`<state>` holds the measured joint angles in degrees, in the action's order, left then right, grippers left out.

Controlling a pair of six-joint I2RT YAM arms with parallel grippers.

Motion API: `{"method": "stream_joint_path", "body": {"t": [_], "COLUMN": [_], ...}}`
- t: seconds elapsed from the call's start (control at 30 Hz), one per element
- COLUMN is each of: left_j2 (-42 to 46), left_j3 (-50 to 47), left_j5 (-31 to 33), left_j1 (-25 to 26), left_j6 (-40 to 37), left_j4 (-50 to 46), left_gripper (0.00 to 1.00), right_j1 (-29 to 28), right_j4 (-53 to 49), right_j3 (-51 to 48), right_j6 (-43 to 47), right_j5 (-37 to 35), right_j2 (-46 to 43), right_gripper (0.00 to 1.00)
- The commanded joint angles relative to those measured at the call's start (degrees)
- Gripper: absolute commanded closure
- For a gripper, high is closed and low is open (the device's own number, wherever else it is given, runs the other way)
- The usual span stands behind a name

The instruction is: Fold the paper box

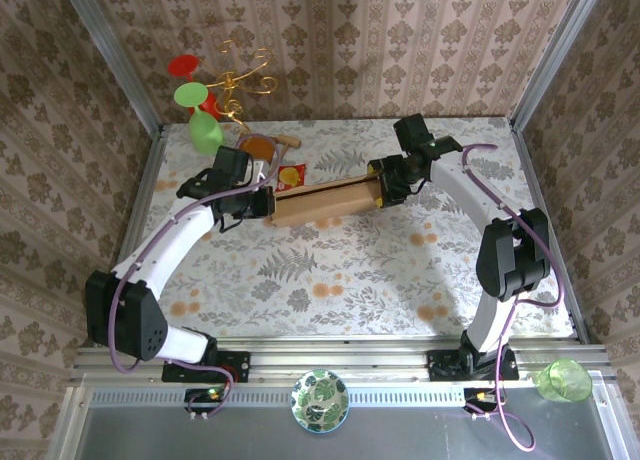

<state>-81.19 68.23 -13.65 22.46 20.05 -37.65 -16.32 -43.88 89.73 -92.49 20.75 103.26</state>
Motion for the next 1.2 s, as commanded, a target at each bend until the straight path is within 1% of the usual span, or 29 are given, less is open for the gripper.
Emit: {"method": "stream_joint_path", "body": {"t": [0.0,0.2,0.4,0.53,0.7,0.77,0.8,0.83,0.9,0.97,1.0,1.13,1.17], "left_j2": [-2.01,-3.05,-2.36,-1.95,-1.7,-1.51,-1.35,-1.11,-0.33,0.91,1.9,3.62,3.32], "left_j3": [2.11,5.75,5.29,6.17,8.29,8.83,9.05,9.34,9.97,10.43,10.51,12.39,13.06], "left_j5": [-1.23,-6.75,-8.99,-10.22,-12.72,-13.45,-13.74,-13.94,-13.38,-12.06,-11.77,-11.48,-11.97], "left_j1": [-0.44,-0.92,-0.6,-0.15,0.78,1.24,1.57,1.82,2.23,2.37,2.33,2.33,2.33], "left_j6": [2.96,5.26,6.96,7.87,9.14,9.68,9.9,10.21,10.34,10.65,10.75,9.49,9.09], "left_j4": [-4.8,-9.21,-9.48,-9.63,-10.65,-11.38,-11.92,-12.7,-14.41,-16.08,-16.1,-16.28,-16.44], "left_gripper": [1.0,1.0,1.0,1.0,1.0,0.93,0.85,0.74,0.62,0.53,0.49,0.43,0.43], "right_j1": [0.48,0.64,1.1,1.13,1.41,1.95,2.42,2.79,3.67,4.43,4.79,6.24,6.51], "right_j4": [-1.8,-1.74,0.97,-0.01,-1.49,-2.71,-3.27,-3.8,-5.09,-6.66,-7.26,-10.1,-10.86], "right_j3": [1.3,-0.55,-4.38,-4.83,-5.0,-5.27,-5.72,-6.38,-8.18,-9.84,-10.84,-13.62,-14.07], "right_j6": [1.85,0.65,-1.53,-1.76,-2.41,-2.17,-2.06,-2.07,-2.1,-2.44,-2.85,-4.92,-5.28], "right_j5": [1.6,1.22,1.11,0.26,-0.42,-0.24,0.05,0.44,1.48,2.8,3.31,5.35,6.12], "right_j2": [-0.56,-3.46,-4.73,-5.14,-6.63,-7.72,-8.57,-9.56,-11.66,-13.92,-15.23,-19.34,-19.89], "right_gripper": [0.27,0.25,0.42,0.46,0.48,0.5,0.5,0.51,0.52,0.53,0.53,0.53,0.53]}}
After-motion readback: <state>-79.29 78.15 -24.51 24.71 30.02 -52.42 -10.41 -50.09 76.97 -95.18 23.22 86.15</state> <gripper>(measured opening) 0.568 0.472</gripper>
